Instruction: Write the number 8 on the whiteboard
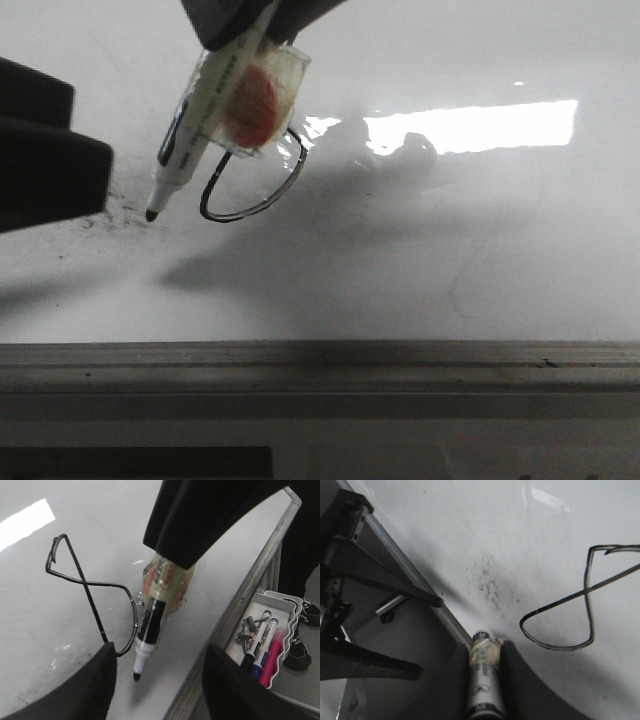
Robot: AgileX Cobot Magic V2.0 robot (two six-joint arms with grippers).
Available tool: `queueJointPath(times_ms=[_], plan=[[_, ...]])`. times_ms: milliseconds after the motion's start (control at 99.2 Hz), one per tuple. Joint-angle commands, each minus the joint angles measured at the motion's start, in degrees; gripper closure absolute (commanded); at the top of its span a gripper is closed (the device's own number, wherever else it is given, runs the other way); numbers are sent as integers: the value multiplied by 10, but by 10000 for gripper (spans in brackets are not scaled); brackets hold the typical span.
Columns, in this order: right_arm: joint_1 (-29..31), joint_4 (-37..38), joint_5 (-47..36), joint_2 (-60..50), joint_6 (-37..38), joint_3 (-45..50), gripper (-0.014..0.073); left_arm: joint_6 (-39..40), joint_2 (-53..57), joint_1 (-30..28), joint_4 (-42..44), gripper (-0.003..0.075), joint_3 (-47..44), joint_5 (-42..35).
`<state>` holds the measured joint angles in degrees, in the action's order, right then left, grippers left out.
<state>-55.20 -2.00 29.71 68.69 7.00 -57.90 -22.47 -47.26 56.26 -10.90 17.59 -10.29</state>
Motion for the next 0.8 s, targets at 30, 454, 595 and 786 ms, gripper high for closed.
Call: queueJointPath(times_ms=[30,454,595,786], plan=[[-5,5,-19,-12,14,-15,652,4,-50,9,1,356,19,-111],[-5,-18,-4,-12,19,-15,652,4,-133,9,1,617,21,-166],[-5,-20,-2,-12,19,-15,657,4,-133,9,2,740,21,-176],[-5,-23,8,-12,19,-15,657,4,-133,9,5,741,21,-176]])
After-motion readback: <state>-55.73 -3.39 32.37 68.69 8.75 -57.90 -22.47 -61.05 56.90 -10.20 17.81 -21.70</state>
